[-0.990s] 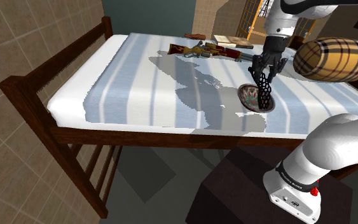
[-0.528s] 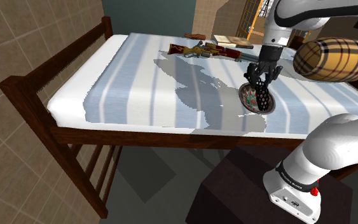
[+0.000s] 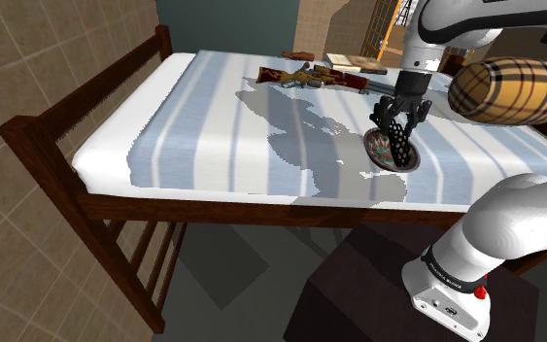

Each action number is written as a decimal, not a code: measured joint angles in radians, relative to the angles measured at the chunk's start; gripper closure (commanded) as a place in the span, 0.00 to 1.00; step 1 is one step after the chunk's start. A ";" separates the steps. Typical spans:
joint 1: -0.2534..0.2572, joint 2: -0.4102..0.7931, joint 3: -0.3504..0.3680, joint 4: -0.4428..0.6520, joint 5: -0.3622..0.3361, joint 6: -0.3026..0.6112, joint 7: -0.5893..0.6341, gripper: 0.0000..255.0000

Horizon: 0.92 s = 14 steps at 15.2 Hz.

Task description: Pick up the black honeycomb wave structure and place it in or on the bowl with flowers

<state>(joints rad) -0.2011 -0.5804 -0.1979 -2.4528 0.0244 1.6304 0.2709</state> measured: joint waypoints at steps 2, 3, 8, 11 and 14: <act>0.000 0.003 0.000 -0.002 0.000 0.000 -0.001 0.00; 0.000 0.003 0.000 -0.002 0.000 -0.001 -0.001 0.00; 0.001 0.014 -0.002 0.074 0.001 -0.065 -0.001 0.00; 0.002 0.032 -0.007 0.136 0.000 -0.111 -0.005 0.00; 0.003 0.034 -0.006 0.143 0.001 -0.117 -0.004 0.00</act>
<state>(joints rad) -0.1984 -0.5468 -0.2037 -2.3093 0.0254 1.5135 0.2674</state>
